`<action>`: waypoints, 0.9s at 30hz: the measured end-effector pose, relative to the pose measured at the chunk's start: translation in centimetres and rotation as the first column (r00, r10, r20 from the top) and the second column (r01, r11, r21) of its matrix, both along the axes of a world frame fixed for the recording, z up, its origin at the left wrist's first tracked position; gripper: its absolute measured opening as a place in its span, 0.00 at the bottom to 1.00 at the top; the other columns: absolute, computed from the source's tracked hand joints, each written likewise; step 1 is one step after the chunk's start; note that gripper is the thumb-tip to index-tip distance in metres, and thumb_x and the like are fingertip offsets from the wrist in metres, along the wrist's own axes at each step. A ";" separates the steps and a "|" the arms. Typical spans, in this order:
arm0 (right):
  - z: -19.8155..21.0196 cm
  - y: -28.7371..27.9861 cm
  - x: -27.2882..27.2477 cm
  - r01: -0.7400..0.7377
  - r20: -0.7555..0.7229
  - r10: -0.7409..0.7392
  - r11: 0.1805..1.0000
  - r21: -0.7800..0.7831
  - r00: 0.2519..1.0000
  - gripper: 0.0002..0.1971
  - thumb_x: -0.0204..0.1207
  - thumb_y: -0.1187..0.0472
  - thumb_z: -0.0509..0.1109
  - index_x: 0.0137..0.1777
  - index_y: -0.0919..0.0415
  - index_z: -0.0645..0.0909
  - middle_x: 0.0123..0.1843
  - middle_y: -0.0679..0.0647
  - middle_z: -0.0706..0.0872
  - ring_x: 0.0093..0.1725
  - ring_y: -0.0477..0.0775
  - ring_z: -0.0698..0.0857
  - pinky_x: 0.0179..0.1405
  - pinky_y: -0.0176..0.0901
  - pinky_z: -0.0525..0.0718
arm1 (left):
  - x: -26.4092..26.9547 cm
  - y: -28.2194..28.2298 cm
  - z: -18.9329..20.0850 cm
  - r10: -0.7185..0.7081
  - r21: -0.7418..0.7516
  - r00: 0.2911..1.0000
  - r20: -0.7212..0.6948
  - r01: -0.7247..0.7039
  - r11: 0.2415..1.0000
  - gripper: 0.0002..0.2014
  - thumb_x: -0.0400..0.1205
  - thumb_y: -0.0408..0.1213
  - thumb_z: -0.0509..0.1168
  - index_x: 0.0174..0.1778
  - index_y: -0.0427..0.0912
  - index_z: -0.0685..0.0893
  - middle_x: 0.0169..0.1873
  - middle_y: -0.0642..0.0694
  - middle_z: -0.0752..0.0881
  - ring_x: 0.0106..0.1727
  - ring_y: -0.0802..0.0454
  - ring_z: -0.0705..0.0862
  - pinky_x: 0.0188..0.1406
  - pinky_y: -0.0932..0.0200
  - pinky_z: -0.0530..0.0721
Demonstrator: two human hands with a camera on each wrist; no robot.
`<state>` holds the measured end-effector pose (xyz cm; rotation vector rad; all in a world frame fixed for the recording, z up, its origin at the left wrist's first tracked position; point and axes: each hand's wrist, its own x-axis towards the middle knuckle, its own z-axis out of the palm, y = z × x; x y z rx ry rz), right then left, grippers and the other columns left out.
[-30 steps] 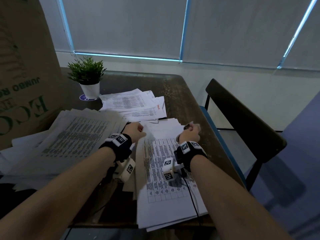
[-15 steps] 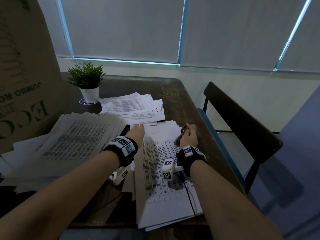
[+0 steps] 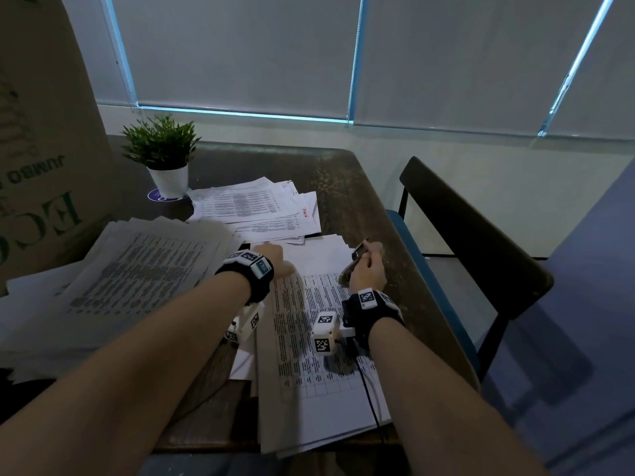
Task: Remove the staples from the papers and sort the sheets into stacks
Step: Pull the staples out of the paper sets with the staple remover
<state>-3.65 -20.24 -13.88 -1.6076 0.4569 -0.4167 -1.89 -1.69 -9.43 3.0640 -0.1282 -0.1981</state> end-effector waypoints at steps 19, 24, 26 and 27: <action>-0.6 -0.2 0.6 0.015 -0.006 -0.015 0.999 -0.049 1.000 0.17 0.89 0.57 0.55 0.73 0.48 0.78 0.70 0.60 0.81 0.71 0.62 0.79 0.73 0.55 0.77 | -1.3 0.5 1.5 -0.224 0.275 0.970 0.098 0.190 0.943 0.16 0.84 0.32 0.55 0.65 0.47 0.79 0.63 0.44 0.76 0.64 0.44 0.75 0.61 0.50 0.74; -0.8 -0.3 0.5 0.010 0.012 -0.010 1.000 -0.025 1.000 0.17 0.89 0.57 0.55 0.72 0.45 0.79 0.70 0.60 0.81 0.70 0.62 0.79 0.73 0.57 0.77 | -2.0 0.1 1.9 -0.057 -0.167 0.998 -0.040 0.049 0.985 0.20 0.82 0.37 0.64 0.70 0.35 0.76 0.63 0.40 0.80 0.63 0.41 0.79 0.60 0.52 0.79; -0.7 -0.3 0.6 0.010 0.008 -0.010 1.000 -0.005 1.000 0.17 0.89 0.57 0.55 0.73 0.46 0.78 0.71 0.59 0.81 0.71 0.62 0.79 0.74 0.56 0.76 | -2.9 0.1 2.3 -0.032 -0.627 0.942 -0.335 -0.198 0.753 0.21 0.79 0.32 0.67 0.68 0.31 0.77 0.53 0.37 0.85 0.54 0.39 0.85 0.55 0.47 0.85; -0.7 -0.4 0.7 0.010 0.004 -0.010 1.000 0.018 1.000 0.17 0.89 0.57 0.55 0.73 0.47 0.78 0.72 0.59 0.80 0.71 0.62 0.78 0.74 0.56 0.76 | -3.4 0.3 2.5 -0.109 -0.713 0.880 -0.463 -0.296 0.636 0.19 0.78 0.29 0.68 0.66 0.31 0.78 0.51 0.36 0.86 0.50 0.38 0.85 0.52 0.46 0.86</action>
